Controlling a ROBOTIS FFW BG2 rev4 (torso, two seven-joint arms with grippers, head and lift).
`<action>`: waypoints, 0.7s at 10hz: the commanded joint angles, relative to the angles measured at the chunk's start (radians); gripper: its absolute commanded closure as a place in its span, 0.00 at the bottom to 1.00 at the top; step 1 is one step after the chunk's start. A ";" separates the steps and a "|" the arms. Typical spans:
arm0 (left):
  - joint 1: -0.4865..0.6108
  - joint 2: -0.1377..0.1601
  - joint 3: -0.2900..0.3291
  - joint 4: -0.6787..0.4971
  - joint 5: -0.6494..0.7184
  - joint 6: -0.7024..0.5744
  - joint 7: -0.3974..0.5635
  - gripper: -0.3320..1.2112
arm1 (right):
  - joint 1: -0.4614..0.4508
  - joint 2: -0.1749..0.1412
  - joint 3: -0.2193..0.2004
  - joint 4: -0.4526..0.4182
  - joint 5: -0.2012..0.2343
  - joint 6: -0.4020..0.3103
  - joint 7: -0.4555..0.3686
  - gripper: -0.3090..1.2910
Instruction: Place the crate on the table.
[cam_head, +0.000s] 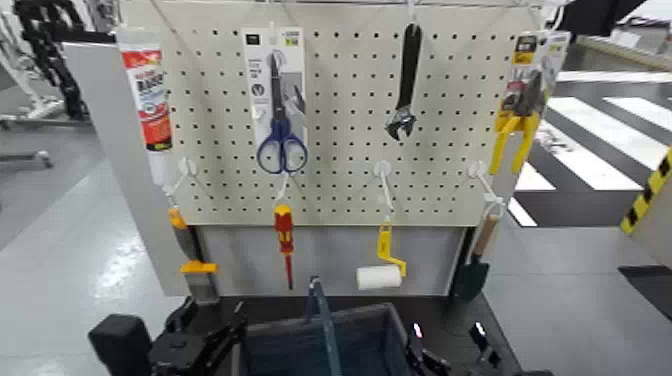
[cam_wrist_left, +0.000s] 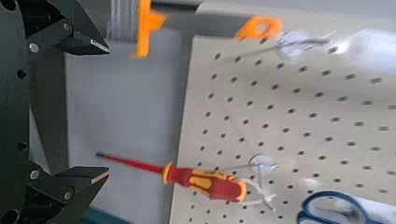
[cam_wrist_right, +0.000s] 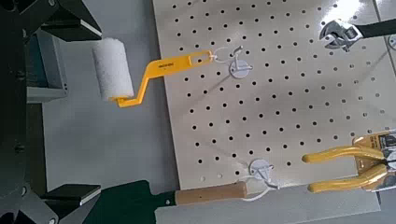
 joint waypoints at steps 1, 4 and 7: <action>0.071 0.003 -0.032 0.026 -0.111 -0.191 0.132 0.44 | 0.005 0.000 -0.004 -0.002 0.000 0.000 0.000 0.28; 0.090 0.006 -0.042 0.034 -0.129 -0.191 0.134 0.34 | 0.005 -0.004 -0.002 -0.005 0.002 0.001 0.000 0.28; 0.101 0.006 -0.052 0.040 -0.143 -0.217 0.148 0.30 | 0.005 -0.006 -0.001 -0.007 0.002 0.003 0.002 0.28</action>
